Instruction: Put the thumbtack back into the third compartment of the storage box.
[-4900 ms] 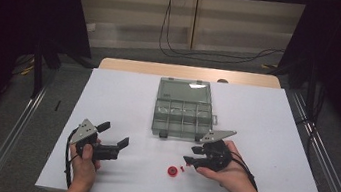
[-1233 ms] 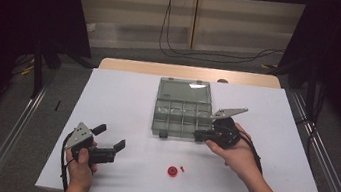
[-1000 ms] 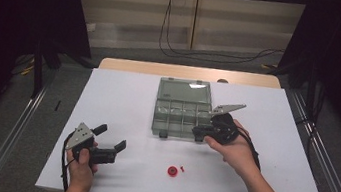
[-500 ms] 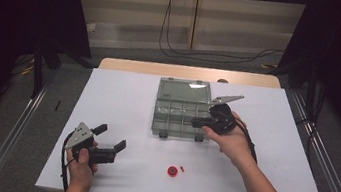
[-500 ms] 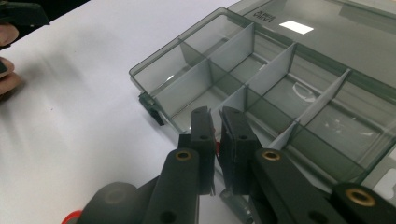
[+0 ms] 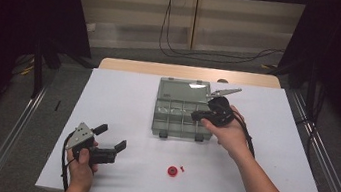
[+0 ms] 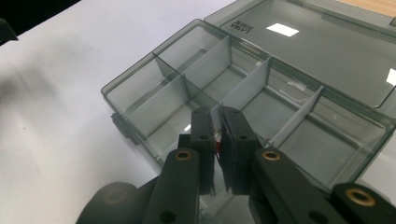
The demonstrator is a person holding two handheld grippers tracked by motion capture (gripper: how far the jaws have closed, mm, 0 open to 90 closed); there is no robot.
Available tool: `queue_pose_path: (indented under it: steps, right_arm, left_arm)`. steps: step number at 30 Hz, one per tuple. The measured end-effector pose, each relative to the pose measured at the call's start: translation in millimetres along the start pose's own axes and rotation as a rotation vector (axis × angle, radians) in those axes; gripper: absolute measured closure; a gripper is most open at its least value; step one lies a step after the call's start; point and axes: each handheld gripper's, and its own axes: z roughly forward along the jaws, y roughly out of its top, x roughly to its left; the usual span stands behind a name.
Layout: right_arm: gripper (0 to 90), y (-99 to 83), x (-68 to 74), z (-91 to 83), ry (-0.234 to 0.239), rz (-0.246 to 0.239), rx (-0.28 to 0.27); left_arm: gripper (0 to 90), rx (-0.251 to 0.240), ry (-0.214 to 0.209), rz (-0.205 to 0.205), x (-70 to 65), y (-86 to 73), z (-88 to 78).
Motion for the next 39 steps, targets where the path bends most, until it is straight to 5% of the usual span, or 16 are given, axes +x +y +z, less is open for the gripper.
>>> queue_pose_path:
  steps: [31, 39]
  right_arm:
    - [83.1, 13.5, -21.7, 36.4, -0.086, 0.045, 0.031]
    - [63.5, 14.4, -23.3, 40.0, -0.099, 0.050, 0.033]
  left_arm:
    - [4.2, -0.005, -0.001, 0.008, -0.4, 0.2, 0.4]
    - [4.1, -0.007, -0.004, 0.006, -0.6, 0.2, 0.3]
